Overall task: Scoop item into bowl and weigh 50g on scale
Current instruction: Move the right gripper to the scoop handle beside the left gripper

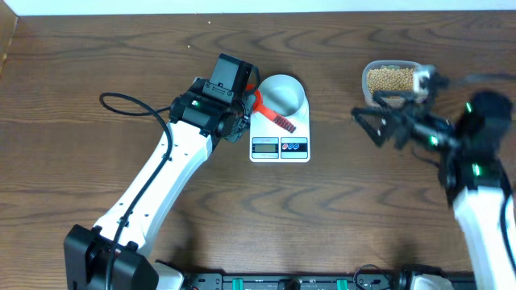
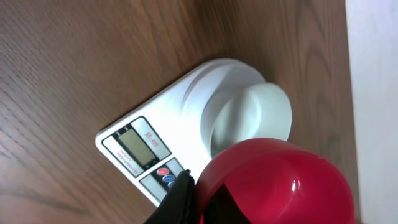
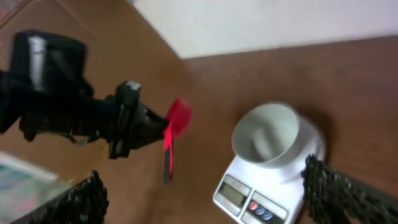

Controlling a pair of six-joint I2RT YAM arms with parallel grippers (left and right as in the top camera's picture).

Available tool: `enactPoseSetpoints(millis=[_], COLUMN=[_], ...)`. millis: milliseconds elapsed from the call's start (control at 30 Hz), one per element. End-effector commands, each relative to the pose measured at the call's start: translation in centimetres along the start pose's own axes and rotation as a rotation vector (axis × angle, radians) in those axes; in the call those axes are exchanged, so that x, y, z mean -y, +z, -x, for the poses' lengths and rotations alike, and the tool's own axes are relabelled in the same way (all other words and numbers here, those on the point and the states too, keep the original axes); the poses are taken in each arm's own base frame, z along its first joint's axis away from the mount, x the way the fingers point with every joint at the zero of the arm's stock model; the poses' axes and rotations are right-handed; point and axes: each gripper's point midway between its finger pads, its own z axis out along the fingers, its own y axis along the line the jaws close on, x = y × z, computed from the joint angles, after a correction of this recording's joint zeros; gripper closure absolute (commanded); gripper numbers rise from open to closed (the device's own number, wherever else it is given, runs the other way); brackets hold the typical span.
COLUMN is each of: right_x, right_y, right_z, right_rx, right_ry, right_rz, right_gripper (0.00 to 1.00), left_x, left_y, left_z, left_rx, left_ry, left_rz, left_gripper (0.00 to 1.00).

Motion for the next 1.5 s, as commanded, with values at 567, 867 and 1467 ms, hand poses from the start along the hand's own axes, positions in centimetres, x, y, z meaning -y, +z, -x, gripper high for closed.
enactPoseSetpoints(millis=[567, 867, 1467], right_x=[2.0, 0.9, -1.2], right_y=[9.6, 11.6, 14.3], right_z=[-4.9, -6.4, -8.5], right_rx=[-0.231, -0.258, -0.282], right_ry=[0.375, 0.336, 0.259], right_rz=[0.02, -0.021, -0.071], right_gripper=[0.09, 0.36, 0.76], left_x=[-1.9, -1.8, -1.5], left_y=[3.4, 3.7, 3.4], left_z=[0.5, -0.9, -3.4], left_rx=[0.062, -0.015, -0.161], left_ry=[-0.196, -0.218, -0.224], left_rz=[0.106, 0.108, 0.11], left_gripper=[0.93, 0.93, 0.93])
